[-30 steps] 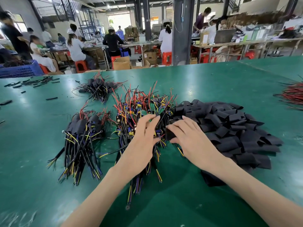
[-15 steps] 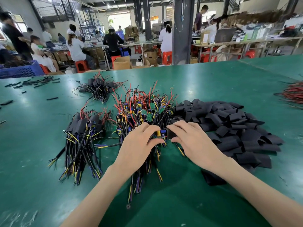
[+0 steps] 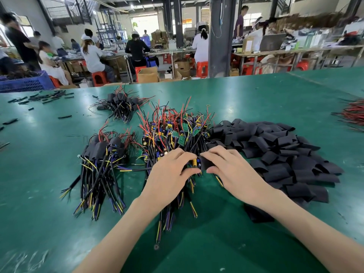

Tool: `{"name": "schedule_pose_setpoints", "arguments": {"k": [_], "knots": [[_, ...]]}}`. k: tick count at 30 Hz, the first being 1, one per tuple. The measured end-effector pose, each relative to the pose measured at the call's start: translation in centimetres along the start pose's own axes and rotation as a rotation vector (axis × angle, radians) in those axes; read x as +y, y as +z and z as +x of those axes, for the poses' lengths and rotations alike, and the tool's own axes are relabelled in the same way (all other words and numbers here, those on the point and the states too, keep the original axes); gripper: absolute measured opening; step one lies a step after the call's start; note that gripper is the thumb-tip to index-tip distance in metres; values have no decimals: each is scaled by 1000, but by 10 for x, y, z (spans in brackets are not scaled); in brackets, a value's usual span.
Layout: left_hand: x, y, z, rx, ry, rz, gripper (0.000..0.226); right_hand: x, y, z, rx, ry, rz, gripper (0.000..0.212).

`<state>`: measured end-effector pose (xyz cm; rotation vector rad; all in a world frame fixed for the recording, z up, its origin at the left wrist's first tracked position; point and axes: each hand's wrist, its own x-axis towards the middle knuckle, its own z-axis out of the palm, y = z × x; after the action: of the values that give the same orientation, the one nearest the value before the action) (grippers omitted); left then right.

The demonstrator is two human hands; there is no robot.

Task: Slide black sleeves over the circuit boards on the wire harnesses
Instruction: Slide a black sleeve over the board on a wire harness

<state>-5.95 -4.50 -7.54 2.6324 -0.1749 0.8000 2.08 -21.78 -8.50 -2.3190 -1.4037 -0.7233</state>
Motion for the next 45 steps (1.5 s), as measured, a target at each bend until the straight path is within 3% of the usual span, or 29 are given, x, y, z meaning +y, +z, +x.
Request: {"name": "schedule_pose_setpoints", "arguments": {"k": [6, 11, 16, 38, 45], "knots": [[-4, 0, -3, -54, -3, -138, 44, -2, -2, 1, 11, 11, -71, 36], [-5, -4, 2, 42, 21, -139, 15, 1, -6, 0, 31, 5, -88, 35], [-4, -1, 1, 49, 9, -204, 11, 0, -4, -1, 27, -28, -92, 37], [-3, 2, -1, 81, -144, -329, 38, -1, -7, 0, -82, -84, -166, 43], [1, 1, -1, 90, -149, -345, 38, -2, -11, 1, -175, -59, -141, 30]]}}
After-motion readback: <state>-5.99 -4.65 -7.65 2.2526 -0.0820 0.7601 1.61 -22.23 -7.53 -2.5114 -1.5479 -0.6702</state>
